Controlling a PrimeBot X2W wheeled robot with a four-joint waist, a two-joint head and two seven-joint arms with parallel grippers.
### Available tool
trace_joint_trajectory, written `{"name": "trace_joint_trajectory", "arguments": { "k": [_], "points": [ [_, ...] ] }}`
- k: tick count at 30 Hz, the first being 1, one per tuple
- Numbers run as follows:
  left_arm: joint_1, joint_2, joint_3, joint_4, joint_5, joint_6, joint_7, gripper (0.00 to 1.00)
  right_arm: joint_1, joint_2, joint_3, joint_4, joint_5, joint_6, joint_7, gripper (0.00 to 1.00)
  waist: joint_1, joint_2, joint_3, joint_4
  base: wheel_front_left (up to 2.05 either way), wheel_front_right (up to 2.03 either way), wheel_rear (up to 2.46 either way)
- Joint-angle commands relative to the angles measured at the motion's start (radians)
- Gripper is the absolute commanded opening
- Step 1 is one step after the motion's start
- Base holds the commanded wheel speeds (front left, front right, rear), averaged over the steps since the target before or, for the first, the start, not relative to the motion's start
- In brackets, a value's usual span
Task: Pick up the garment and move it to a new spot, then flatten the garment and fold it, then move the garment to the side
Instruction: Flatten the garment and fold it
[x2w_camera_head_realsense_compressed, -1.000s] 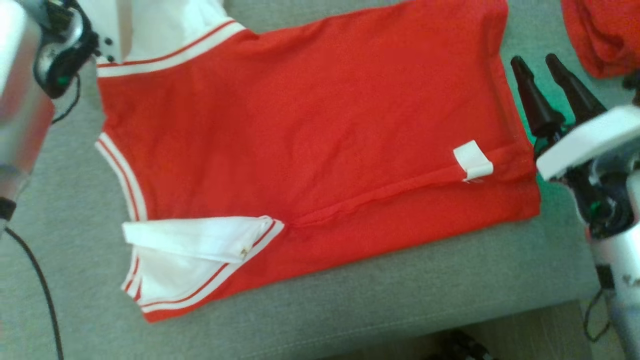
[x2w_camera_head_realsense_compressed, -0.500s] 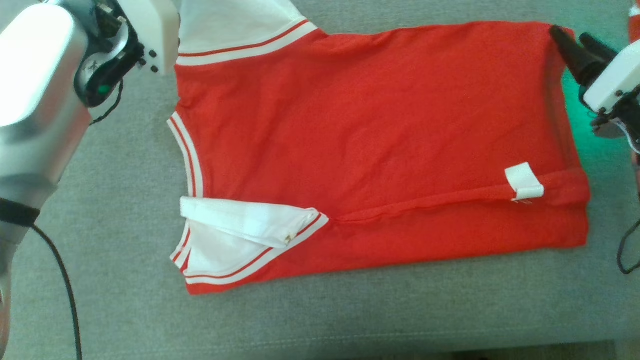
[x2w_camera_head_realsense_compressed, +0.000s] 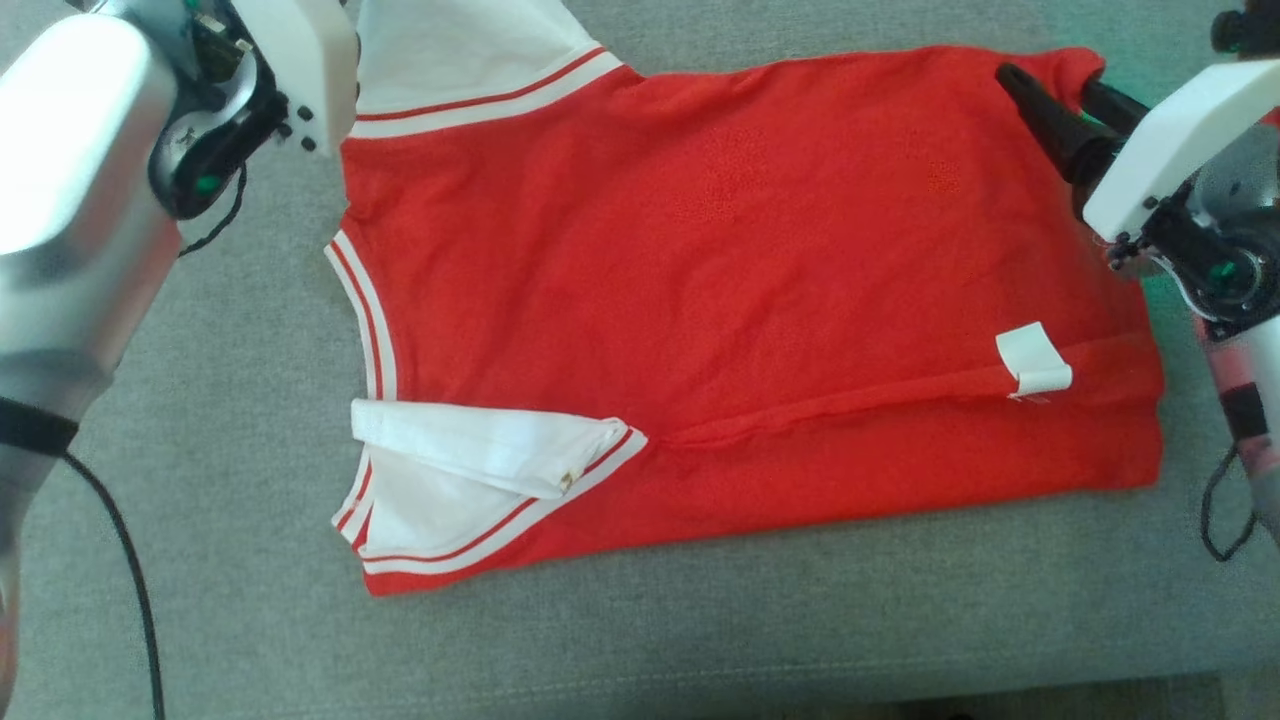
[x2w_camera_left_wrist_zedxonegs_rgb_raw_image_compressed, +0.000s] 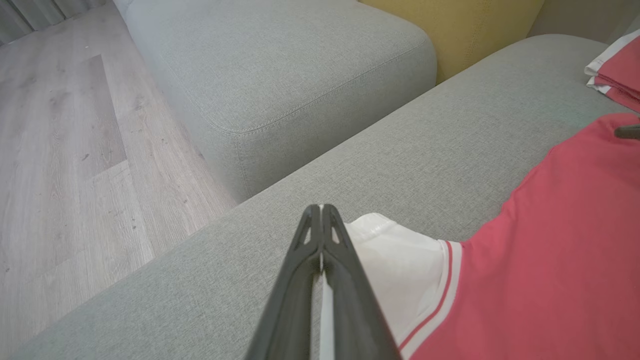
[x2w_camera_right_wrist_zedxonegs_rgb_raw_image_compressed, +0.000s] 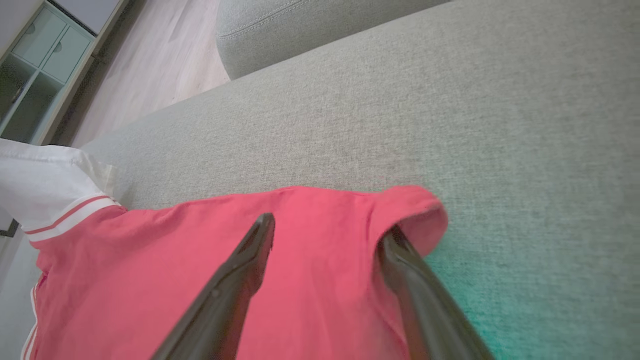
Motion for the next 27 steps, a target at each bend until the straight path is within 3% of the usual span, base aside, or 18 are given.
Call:
{"name": "trace_joint_trajectory", "arguments": {
  "k": [1,12,15,16,19,20,21,27],
  "points": [
    [-0.047,0.042,0.033,-0.012,-0.005,0.001,-0.008,0.00,-0.016,-0.022,0.013,-0.029,0.010,0.007,-0.018,1.00,0.0000,0.0000,-0.001,-0.003,0.00,0.00,0.00],
    [-0.052,0.030,0.004,-0.006,-0.010,0.001,-0.019,0.00,-0.079,-0.031,0.037,0.081,0.036,0.007,-0.116,1.00,0.0000,0.0000,0.001,0.016,0.00,0.00,0.00],
    [-0.053,0.028,-0.003,-0.003,-0.014,0.001,-0.025,0.00,-0.091,-0.036,0.045,0.107,0.052,0.007,-0.127,0.80,0.0000,0.0000,0.000,0.025,0.00,0.00,0.00],
    [-0.053,0.028,-0.005,-0.002,-0.015,0.001,-0.027,0.00,-0.095,-0.039,0.047,0.115,0.056,0.007,-0.132,0.60,0.0000,0.0000,0.001,0.029,0.00,0.00,0.00],
    [-0.053,0.027,-0.011,0.004,-0.019,0.001,-0.034,0.00,-0.108,-0.047,0.055,0.140,0.059,0.007,-0.154,0.20,0.0000,0.0000,0.000,0.036,0.00,0.00,0.00],
    [-0.053,0.027,-0.011,0.004,-0.019,0.001,-0.034,0.00,-0.108,-0.047,0.055,0.140,0.059,0.007,-0.154,0.20,0.0000,0.0000,0.000,0.036,0.00,0.00,0.00],
    [-0.053,0.027,-0.014,0.006,-0.020,0.001,-0.037,0.00,-0.111,-0.049,0.059,0.146,0.061,0.007,-0.159,0.00,0.0000,0.0000,-0.001,0.038,0.00,0.00,0.00],
    [-0.058,0.030,-0.009,0.020,-0.012,0.002,-0.105,0.00,-0.140,-0.069,0.076,0.171,0.070,0.007,-0.209,0.00,0.0000,0.0000,-0.006,0.043,0.00,0.00,0.00]
  ]
}}
